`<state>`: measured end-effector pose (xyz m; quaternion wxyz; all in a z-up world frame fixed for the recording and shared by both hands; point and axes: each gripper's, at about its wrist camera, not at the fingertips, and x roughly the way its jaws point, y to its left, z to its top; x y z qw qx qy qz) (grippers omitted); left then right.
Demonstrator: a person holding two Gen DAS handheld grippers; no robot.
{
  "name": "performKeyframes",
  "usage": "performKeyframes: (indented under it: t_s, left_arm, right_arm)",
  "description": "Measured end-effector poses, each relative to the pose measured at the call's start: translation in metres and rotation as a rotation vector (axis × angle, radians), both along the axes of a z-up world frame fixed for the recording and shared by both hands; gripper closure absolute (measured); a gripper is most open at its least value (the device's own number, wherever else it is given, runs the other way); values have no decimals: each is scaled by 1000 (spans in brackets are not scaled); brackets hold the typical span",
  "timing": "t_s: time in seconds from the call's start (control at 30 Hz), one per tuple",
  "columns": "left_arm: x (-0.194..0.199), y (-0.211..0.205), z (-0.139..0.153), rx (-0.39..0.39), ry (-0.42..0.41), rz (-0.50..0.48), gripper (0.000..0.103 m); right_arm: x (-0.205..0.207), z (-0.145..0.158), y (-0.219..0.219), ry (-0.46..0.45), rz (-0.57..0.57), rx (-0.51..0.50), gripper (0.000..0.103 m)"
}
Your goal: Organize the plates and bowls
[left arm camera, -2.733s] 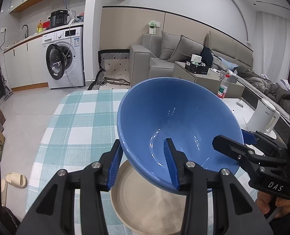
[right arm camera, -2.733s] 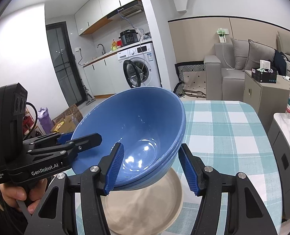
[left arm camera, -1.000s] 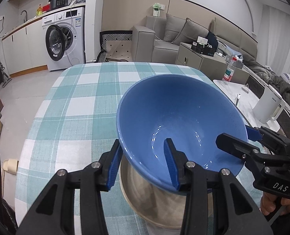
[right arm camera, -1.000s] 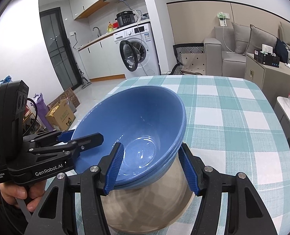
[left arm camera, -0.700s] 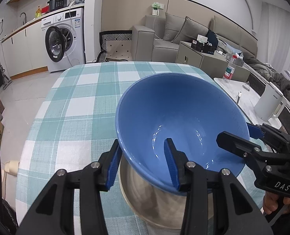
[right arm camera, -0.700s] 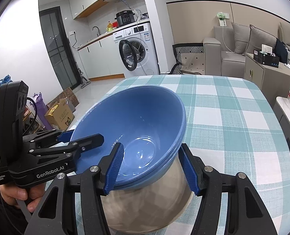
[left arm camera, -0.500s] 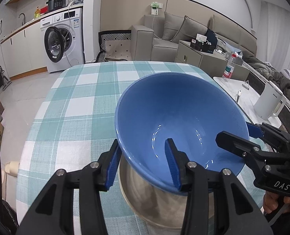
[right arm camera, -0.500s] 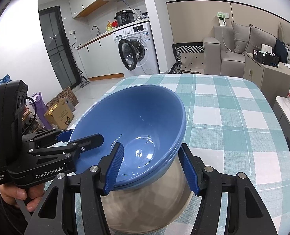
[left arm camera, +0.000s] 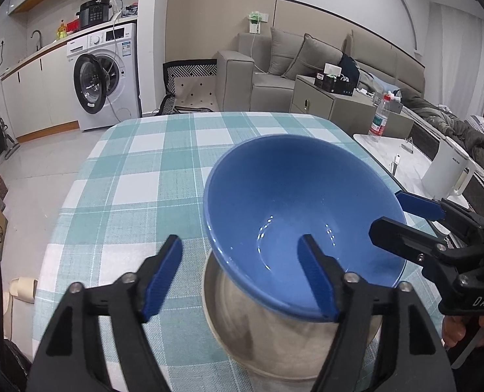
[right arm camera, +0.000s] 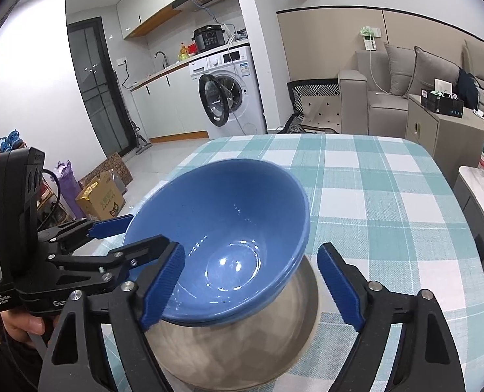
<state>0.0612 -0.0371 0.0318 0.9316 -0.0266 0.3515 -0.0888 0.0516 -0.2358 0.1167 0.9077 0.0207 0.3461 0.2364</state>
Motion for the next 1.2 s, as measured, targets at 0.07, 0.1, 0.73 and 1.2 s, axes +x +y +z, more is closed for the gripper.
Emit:
performKeyframes:
  t_s: [0.07,0.1,0.73,1.2]
  left_arm:
    - [-2,3,2,-4,-12,2,18]
    - [-3,3,3,-5,-15,2,17]
    - [-38,34,8,14,-154,53,0]
    - [-56,47,-19,78,-244,116,0]
  right_arm:
    - [1,-1,-1,0,-3,-6,11]
    - [0,-1,-1,0,-4,-6,10]
    - [-23,-1,-20,-121,48,-67,1]
    - [-45,-21,-49,-193,70,-6,1]
